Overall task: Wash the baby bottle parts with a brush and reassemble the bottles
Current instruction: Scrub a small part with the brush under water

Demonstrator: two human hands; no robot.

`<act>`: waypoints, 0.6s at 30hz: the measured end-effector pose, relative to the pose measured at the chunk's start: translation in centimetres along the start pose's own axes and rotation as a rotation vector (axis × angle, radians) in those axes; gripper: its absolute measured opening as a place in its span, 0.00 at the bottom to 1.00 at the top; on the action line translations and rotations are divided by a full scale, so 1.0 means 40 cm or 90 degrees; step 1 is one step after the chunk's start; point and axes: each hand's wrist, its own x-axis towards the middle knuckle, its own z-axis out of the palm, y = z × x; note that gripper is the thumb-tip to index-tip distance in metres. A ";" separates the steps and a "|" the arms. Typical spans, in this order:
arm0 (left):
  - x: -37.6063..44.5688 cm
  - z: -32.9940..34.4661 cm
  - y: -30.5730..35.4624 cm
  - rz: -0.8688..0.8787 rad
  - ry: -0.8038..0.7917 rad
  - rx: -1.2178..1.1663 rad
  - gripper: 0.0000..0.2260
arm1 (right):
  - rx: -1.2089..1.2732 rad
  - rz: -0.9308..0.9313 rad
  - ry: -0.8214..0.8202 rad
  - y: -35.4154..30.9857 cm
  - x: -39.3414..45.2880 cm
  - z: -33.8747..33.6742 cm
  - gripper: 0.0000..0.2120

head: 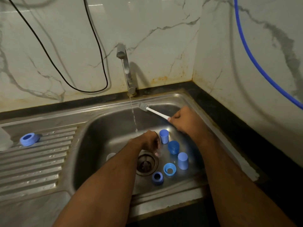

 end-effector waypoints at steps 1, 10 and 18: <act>0.002 0.000 0.001 0.001 0.001 0.007 0.11 | 0.004 0.000 0.001 0.000 0.001 0.002 0.16; -0.010 -0.008 -0.018 0.026 0.091 -0.058 0.08 | 0.017 0.015 -0.007 -0.004 0.001 0.001 0.18; -0.062 -0.075 -0.054 -0.095 0.353 -0.268 0.09 | 0.024 0.020 -0.022 -0.014 -0.005 -0.011 0.18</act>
